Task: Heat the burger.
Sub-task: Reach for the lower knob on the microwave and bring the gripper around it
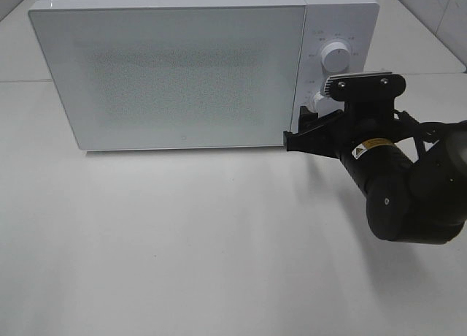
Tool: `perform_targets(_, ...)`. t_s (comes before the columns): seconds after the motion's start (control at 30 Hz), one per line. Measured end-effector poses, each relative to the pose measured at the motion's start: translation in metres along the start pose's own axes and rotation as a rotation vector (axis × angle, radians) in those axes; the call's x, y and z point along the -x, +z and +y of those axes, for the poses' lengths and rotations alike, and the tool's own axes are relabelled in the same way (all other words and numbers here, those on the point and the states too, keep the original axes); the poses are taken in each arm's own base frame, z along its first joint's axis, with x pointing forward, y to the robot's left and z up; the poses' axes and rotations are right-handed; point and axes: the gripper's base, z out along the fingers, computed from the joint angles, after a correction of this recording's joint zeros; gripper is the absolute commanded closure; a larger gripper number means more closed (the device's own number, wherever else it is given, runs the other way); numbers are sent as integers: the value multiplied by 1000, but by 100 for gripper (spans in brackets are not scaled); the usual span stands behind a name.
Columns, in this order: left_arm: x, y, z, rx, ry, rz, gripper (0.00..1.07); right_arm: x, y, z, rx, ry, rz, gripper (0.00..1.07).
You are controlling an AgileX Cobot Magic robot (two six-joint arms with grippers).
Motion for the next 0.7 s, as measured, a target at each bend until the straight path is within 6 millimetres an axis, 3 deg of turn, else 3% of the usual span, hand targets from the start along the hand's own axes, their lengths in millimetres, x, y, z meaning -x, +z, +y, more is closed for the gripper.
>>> perform_targets(0.43, 0, 0, 0, 1, 0, 0, 6, 11, 13, -1, -17, 24, -44, 31)
perform_targets(0.7, 0, 0, 0, 1, 0, 0, 6, -3, 21, 3, -11, 5, -15, 31)
